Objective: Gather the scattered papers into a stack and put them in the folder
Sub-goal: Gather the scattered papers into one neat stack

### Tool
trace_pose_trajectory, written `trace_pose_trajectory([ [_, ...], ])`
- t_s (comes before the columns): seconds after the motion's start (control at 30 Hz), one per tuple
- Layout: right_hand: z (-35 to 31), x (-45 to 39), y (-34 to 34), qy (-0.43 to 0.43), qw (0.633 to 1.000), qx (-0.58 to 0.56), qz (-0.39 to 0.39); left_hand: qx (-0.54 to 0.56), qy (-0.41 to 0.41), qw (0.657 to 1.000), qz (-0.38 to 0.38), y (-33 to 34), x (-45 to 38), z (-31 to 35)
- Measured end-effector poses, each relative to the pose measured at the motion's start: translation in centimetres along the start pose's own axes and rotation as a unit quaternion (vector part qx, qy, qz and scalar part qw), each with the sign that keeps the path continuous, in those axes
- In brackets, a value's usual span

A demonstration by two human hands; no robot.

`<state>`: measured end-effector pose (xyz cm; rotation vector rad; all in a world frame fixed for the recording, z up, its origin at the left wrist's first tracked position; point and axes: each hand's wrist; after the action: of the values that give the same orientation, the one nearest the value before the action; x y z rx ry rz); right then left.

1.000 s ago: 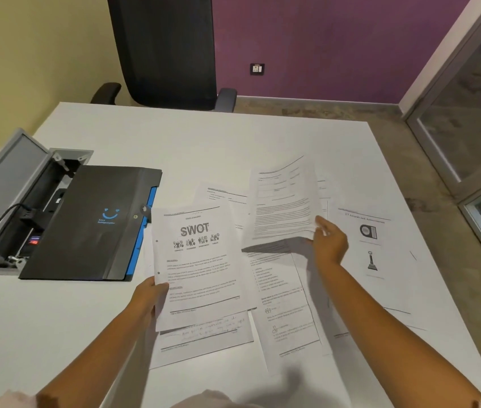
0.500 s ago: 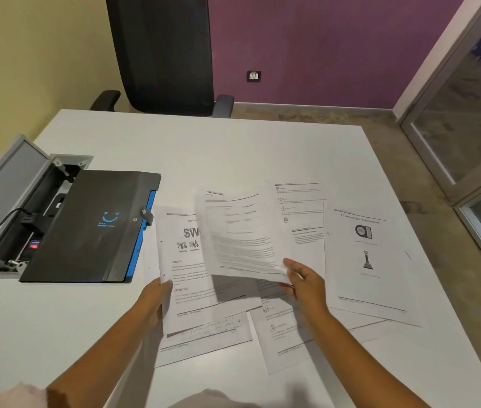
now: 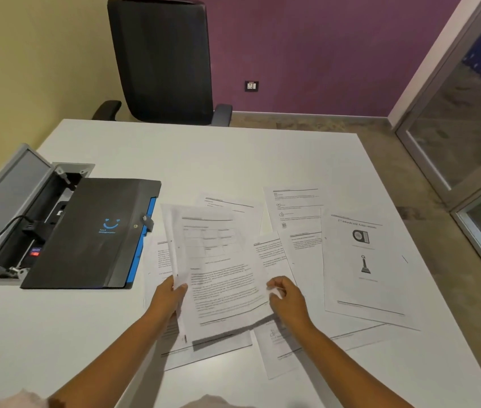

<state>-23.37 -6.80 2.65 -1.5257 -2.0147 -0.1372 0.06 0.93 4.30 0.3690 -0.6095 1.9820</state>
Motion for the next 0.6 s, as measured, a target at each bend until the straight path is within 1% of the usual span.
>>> trace_pose_trajectory([
  [0.07, -0.3, -0.2, -0.6, -0.017, 1.0, -0.01, 0.018, -0.01, 0.043, 0.999, -0.025, 0.4, 0.5, 0.9],
  [0.2, -1.6, -0.7, -1.9, 0.0, 0.998, -0.059, 0.031, 0.027, 0.116, 0.992, -0.039, 1.6, 1.2, 3.4],
  [0.3, -2.9, -1.1, -3.4, -0.02, 0.996, -0.08, 0.021, 0.062, 0.141, 0.987, -0.048, 2.0, 1.3, 5.1],
  [0.43, -4.6, -0.8, -5.2, -0.077, 0.991, -0.094, 0.058, 0.098, 0.181, 0.977, -0.047, 2.3, 1.5, 6.6],
  [0.5, -5.3, -0.6, -5.8, -0.102, 0.987, -0.103, 0.069, 0.103, 0.193, 0.974, -0.05, 2.6, 1.5, 7.0],
  [0.6, -5.7, -0.2, -6.1, -0.111, 0.987, -0.102, 0.057, 0.086, 0.203, 0.974, -0.057, 3.5, 1.6, 6.7],
])
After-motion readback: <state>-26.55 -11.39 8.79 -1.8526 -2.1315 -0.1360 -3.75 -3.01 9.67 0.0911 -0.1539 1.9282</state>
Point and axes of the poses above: each hand's wrist, its own x-axis away from the middle knuckle, its own y-axis out of the palm, z = x × y, and after that the axes turned 8 degrees about y, right-handed
